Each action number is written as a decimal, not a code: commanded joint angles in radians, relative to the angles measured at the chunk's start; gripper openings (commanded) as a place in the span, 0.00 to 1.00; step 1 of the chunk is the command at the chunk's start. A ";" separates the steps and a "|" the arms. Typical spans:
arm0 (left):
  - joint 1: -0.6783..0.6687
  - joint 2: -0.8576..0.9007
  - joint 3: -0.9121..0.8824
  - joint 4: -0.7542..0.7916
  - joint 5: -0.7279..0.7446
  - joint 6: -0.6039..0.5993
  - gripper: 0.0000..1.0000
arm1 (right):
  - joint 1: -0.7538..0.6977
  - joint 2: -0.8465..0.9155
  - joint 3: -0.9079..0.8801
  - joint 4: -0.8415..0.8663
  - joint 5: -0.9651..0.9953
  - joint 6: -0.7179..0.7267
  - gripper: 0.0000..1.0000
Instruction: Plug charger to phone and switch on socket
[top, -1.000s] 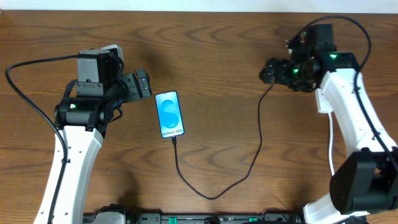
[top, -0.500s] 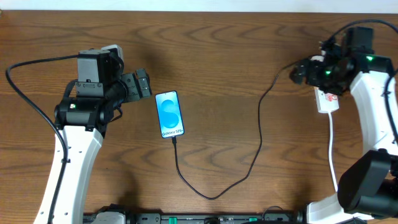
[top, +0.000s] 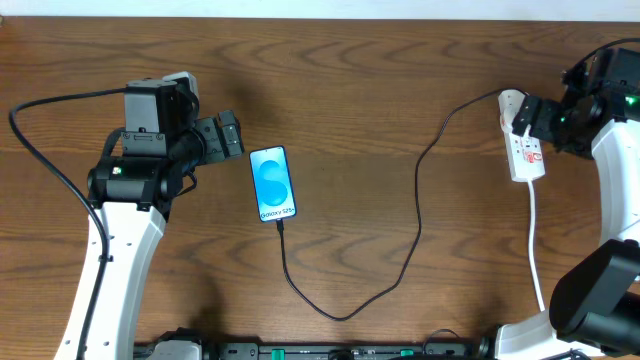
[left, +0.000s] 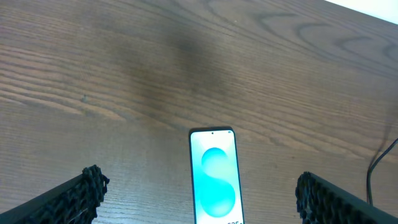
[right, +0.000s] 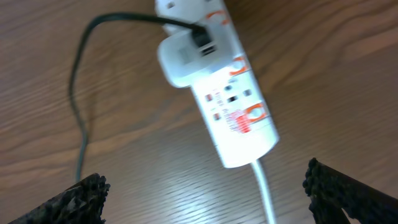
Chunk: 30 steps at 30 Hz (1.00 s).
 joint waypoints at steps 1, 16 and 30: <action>-0.002 0.001 0.022 -0.004 -0.010 0.009 0.99 | -0.021 0.031 0.017 0.003 0.073 -0.043 0.99; -0.002 0.001 0.022 -0.003 -0.010 0.009 0.99 | -0.088 0.174 0.017 0.095 -0.021 -0.292 0.99; -0.002 0.001 0.022 -0.003 -0.010 0.009 0.99 | -0.136 0.179 0.023 0.135 -0.266 -0.409 0.99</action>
